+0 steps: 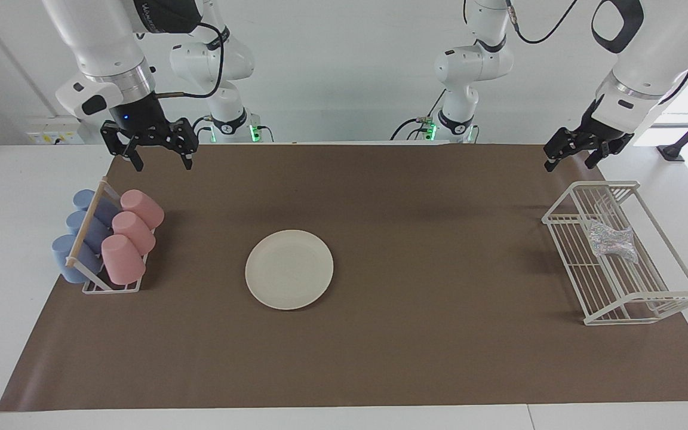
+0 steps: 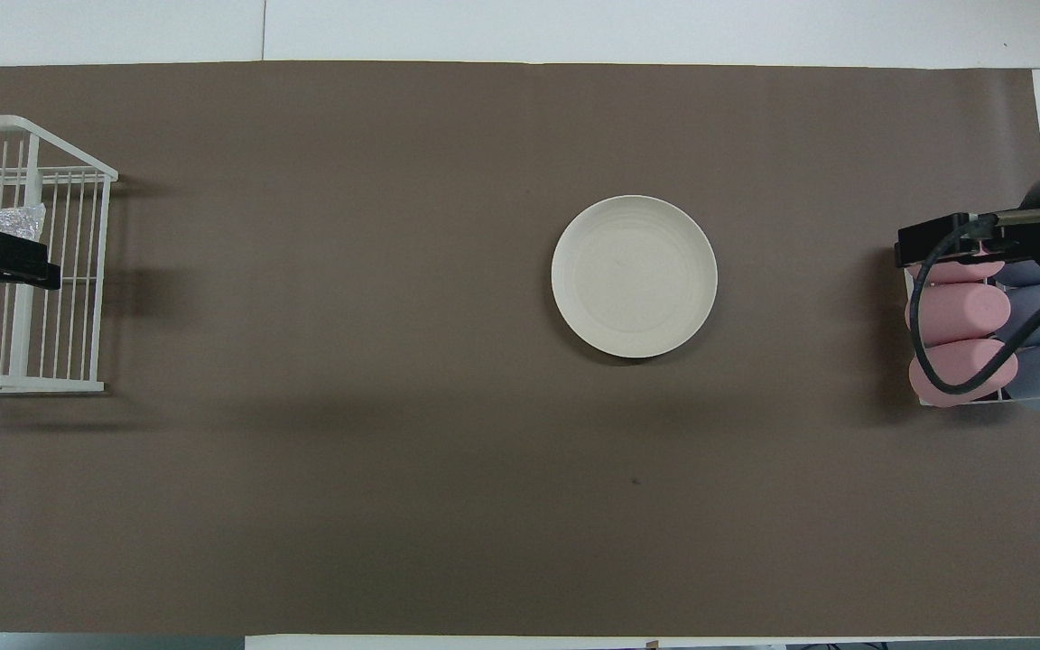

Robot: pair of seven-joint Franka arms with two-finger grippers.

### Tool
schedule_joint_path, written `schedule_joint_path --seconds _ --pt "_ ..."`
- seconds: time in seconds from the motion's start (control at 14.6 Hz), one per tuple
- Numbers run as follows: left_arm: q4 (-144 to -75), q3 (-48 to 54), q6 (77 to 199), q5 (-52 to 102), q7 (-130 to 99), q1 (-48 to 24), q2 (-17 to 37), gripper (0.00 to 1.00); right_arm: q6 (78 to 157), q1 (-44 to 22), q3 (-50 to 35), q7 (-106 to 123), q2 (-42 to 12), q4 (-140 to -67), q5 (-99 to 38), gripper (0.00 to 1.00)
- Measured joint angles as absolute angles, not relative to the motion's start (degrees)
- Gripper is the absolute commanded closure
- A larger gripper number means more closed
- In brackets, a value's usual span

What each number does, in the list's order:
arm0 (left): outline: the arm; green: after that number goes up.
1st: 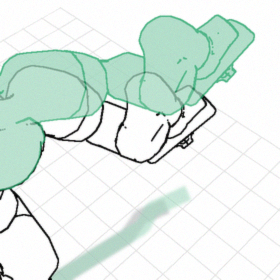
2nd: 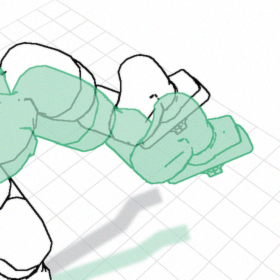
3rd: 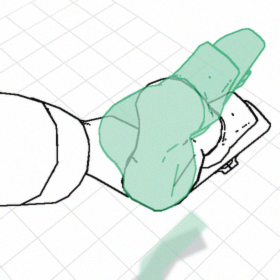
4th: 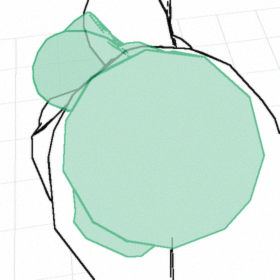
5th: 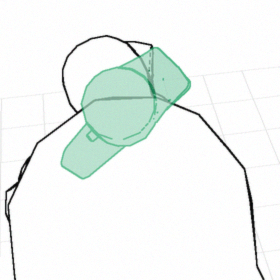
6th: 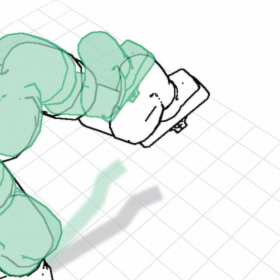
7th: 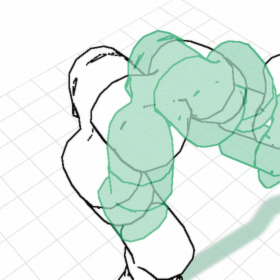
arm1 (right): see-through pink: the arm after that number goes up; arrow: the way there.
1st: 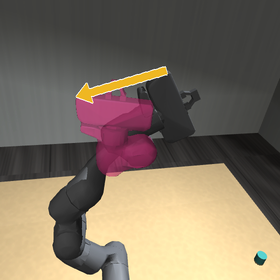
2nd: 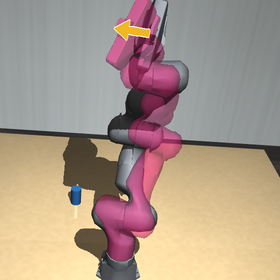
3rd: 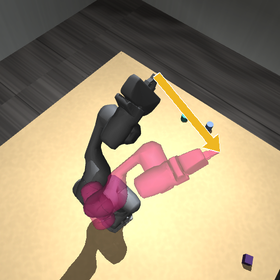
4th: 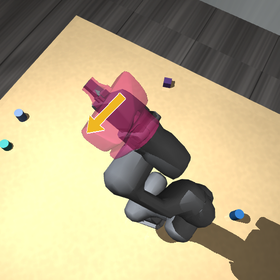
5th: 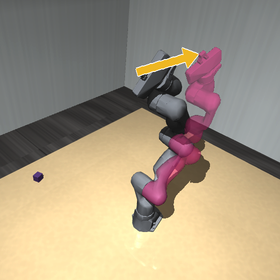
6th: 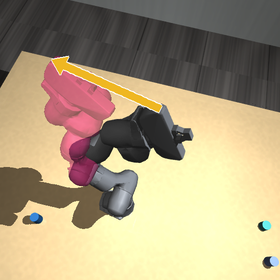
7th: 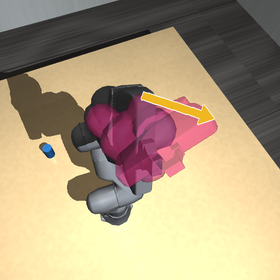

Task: Wipe plate with sponge

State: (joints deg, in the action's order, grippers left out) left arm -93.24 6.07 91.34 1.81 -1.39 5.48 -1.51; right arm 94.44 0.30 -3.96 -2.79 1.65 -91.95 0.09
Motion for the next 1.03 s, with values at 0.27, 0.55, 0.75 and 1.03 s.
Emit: schedule_joint_path --seconds 0.27,0.55,0.75,1.03 --pt "-93.24 6.07 91.34 1.81 -1.39 5.42 -1.51 0.0 94.44 0.3 -3.96 -4.42 1.65 -91.86 0.09 0.0" --pt "-93.24 6.05 91.34 1.81 -1.4 5.41 -1.51 0.0 94.44 0.3 -3.96 -4.93 1.65 -91.71 -1.21 0.0" --pt "-93.25 5.83 91.35 1.81 -1.41 5.47 -1.51 0.0 94.44 0.3 -3.96 -5.0 1.65 -91.67 -1.29 0.0" --pt "-93.61 5.79 91.55 0.21 -1.59 5.46 -1.44 0.0 94.45 0.31 -3.96 -5.04 1.65 -91.6 -1.3 0.0"
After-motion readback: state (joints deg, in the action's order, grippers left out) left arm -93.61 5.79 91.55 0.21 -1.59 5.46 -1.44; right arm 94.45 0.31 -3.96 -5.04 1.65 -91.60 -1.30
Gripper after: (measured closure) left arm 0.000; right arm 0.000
